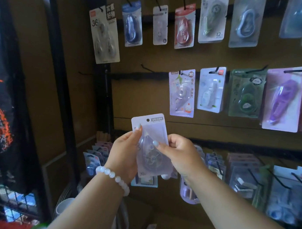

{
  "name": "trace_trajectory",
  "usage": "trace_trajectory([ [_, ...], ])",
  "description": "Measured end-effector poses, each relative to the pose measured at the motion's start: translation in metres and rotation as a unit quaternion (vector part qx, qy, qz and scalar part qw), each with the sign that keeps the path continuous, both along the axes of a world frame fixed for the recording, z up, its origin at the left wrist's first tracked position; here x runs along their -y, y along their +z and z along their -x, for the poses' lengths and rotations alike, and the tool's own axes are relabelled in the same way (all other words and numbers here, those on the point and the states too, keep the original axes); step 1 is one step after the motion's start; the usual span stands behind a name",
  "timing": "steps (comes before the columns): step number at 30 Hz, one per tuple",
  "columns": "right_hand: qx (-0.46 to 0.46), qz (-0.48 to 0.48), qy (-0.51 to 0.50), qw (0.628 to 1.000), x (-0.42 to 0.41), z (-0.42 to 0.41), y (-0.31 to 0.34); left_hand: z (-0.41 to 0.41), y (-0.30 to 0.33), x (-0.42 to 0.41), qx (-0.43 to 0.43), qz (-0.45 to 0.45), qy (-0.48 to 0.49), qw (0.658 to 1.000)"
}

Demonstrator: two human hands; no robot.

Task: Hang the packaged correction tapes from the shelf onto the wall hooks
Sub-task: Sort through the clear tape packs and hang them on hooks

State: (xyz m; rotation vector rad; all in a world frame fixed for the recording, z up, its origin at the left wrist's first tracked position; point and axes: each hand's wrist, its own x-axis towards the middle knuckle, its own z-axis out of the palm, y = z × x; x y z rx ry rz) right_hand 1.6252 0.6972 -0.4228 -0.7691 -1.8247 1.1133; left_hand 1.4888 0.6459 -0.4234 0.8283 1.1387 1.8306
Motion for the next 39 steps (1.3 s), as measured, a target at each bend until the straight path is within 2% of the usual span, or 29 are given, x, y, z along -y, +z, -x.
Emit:
trace_trajectory([
  [5, -0.066, -0.054, -0.039, 0.996, -0.006, 0.018, 0.041, 0.003, 0.012, 0.005, -0.022, -0.018, 0.012, 1.0],
  [9, -0.061, -0.087, -0.08, 0.991, -0.017, 0.046, 0.084, 0.008, 0.029, 0.005, -0.046, -0.027, 0.042, 0.998],
  [14, -0.061, -0.096, -0.08, 0.99, -0.027, 0.063, 0.12, 0.018, 0.058, -0.004, -0.068, -0.05, 0.077, 0.993],
  [23, -0.062, -0.104, -0.132, 0.984, -0.036, 0.077, 0.121, 0.029, 0.066, -0.021, -0.056, -0.039, 0.118, 0.991],
  [31, -0.052, -0.137, -0.108, 0.983, -0.042, 0.079, 0.114, 0.027, 0.058, -0.026, -0.047, -0.052, 0.144, 0.987],
  [39, -0.069, -0.144, -0.128, 0.979, -0.037, 0.081, 0.125, 0.022, 0.068, -0.025, -0.041, -0.075, 0.162, 0.983],
])
